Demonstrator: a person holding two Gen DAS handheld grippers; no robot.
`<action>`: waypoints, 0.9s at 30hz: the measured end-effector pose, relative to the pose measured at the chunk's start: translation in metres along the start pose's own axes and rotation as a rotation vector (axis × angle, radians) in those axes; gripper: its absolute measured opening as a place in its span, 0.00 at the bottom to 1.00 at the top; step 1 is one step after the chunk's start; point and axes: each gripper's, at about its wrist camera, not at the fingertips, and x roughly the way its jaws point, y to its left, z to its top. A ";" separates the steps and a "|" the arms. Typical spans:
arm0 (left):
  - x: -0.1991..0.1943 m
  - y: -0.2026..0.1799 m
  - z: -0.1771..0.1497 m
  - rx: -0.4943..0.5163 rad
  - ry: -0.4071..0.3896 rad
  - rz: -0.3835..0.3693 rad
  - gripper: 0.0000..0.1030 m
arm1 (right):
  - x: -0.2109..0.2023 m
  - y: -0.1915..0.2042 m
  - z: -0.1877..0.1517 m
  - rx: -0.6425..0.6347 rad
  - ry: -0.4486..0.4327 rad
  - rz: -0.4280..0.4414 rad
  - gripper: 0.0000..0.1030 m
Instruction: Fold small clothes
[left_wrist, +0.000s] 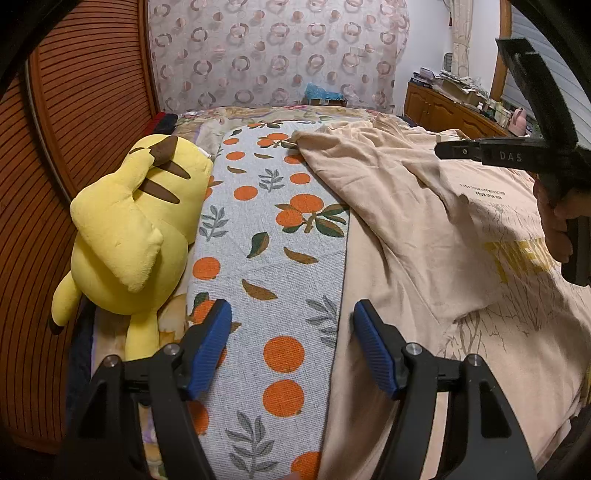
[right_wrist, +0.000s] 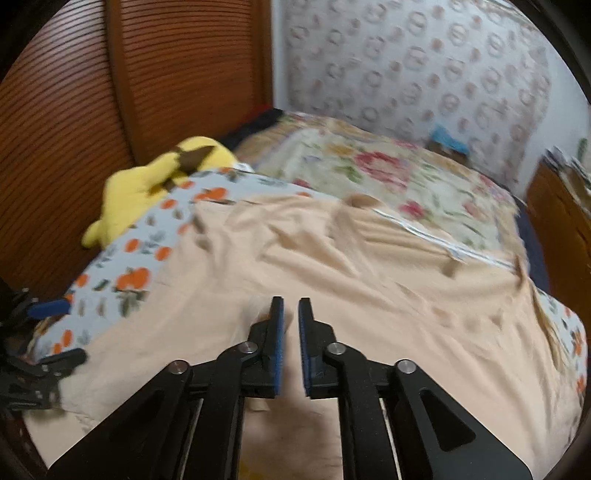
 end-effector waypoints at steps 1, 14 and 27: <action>0.000 0.000 0.000 0.001 0.000 0.001 0.67 | 0.000 -0.003 -0.001 0.005 0.007 -0.004 0.29; 0.002 -0.009 0.043 -0.040 -0.041 -0.075 0.66 | -0.006 -0.055 -0.047 -0.043 0.085 -0.058 0.51; 0.067 -0.015 0.105 -0.097 -0.014 -0.073 0.57 | -0.008 -0.091 -0.064 0.022 0.036 -0.042 0.63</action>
